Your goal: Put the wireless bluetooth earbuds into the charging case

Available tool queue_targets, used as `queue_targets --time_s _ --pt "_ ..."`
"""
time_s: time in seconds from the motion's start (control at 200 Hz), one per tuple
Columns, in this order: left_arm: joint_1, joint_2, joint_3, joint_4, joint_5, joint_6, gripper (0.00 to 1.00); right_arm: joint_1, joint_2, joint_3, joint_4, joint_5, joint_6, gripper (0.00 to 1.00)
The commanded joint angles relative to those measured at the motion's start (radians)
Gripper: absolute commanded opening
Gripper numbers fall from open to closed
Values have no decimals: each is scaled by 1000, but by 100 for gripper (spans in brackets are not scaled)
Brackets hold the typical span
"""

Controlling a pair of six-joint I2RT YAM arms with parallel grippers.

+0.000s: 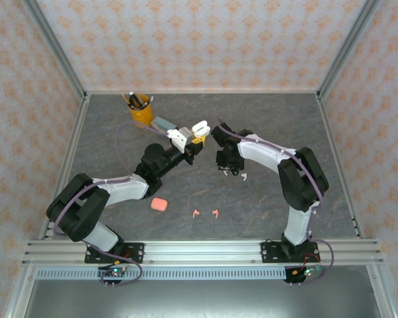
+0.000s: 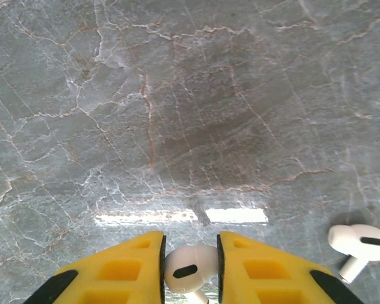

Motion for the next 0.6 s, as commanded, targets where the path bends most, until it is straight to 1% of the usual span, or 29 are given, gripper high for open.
queue_targets --time_s 0.0,0.235,0.595 --pt "10 -24 6 13 -14 -7 0 4 -63 -18 -5 63 16 24" --pt "12 -32 6 7 -11 -3 0 -10 -157 -44 -2 88 21 23" --pt "11 -31 23 -14 0 -5 0 -20 -361 -45 47 115 -17 23"
